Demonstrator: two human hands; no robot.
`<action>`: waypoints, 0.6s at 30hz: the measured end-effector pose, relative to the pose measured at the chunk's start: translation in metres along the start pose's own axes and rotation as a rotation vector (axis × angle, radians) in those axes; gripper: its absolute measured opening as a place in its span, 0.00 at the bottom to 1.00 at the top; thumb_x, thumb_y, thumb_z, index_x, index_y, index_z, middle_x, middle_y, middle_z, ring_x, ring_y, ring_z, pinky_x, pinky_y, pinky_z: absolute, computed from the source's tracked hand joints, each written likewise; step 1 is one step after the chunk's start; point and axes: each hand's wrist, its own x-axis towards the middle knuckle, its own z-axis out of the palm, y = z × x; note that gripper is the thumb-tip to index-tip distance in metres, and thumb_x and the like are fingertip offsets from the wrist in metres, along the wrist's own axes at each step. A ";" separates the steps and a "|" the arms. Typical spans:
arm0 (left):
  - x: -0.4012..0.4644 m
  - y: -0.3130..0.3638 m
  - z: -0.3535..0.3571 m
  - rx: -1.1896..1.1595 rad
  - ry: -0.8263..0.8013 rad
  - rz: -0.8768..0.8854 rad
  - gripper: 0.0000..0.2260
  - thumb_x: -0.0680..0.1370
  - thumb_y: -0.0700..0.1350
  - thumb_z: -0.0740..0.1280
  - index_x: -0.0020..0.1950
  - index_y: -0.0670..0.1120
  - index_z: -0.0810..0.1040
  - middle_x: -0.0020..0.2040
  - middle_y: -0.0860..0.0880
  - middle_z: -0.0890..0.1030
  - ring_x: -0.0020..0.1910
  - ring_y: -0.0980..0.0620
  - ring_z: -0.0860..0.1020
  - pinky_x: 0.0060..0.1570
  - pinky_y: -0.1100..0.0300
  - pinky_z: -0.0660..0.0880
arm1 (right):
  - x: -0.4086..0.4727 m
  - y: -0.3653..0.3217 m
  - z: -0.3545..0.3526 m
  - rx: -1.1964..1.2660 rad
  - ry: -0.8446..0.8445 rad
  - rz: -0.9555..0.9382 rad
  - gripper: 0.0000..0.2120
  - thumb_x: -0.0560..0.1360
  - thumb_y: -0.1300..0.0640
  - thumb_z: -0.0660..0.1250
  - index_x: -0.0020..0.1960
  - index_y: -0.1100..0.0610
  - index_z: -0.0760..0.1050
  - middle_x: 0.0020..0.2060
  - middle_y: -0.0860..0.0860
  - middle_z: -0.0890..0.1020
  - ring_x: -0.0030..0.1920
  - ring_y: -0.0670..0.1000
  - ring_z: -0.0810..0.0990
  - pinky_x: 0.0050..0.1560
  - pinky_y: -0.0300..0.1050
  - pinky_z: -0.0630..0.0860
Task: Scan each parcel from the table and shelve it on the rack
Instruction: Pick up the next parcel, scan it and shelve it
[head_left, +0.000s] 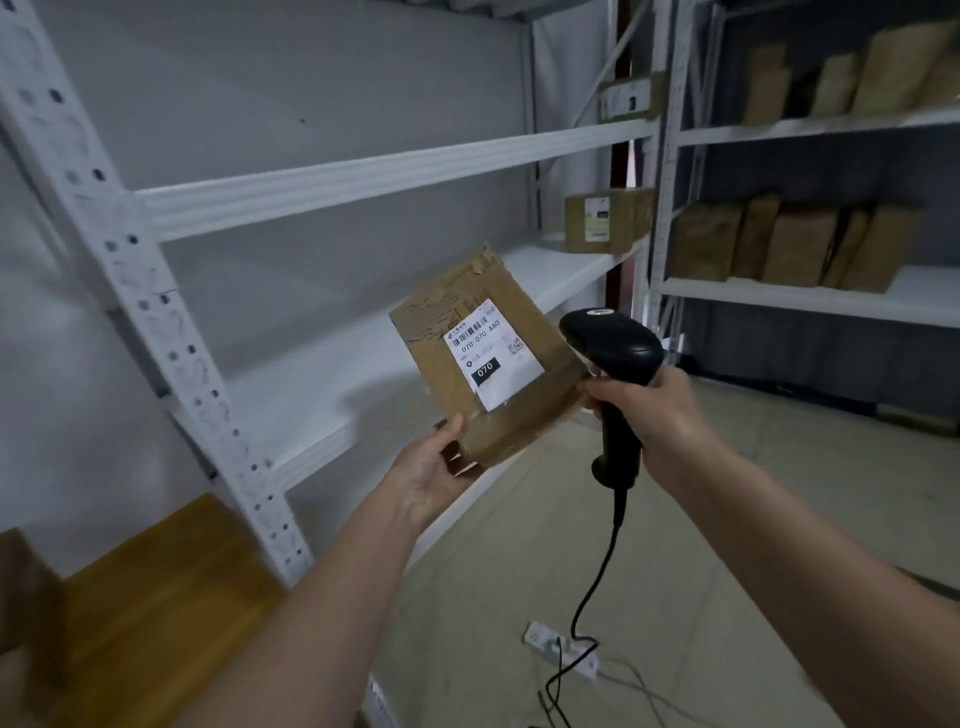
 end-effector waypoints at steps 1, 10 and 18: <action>0.016 0.006 0.012 -0.065 0.016 -0.014 0.07 0.80 0.44 0.65 0.55 0.42 0.78 0.51 0.41 0.82 0.48 0.43 0.80 0.38 0.49 0.81 | 0.017 -0.007 -0.002 0.006 0.008 -0.009 0.08 0.68 0.65 0.73 0.43 0.55 0.78 0.43 0.60 0.83 0.48 0.60 0.82 0.56 0.59 0.77; 0.182 0.101 0.131 -0.142 0.004 0.075 0.18 0.83 0.57 0.54 0.56 0.47 0.77 0.55 0.40 0.82 0.53 0.39 0.79 0.42 0.46 0.78 | 0.200 -0.082 -0.006 0.059 0.079 -0.143 0.09 0.70 0.66 0.72 0.46 0.56 0.79 0.34 0.51 0.83 0.37 0.49 0.83 0.43 0.45 0.79; 0.286 0.188 0.225 0.006 -0.059 0.175 0.18 0.83 0.58 0.54 0.51 0.48 0.77 0.47 0.41 0.82 0.47 0.41 0.80 0.36 0.47 0.79 | 0.327 -0.115 -0.010 0.126 0.162 -0.174 0.09 0.70 0.66 0.71 0.49 0.59 0.78 0.35 0.55 0.81 0.40 0.54 0.81 0.49 0.50 0.79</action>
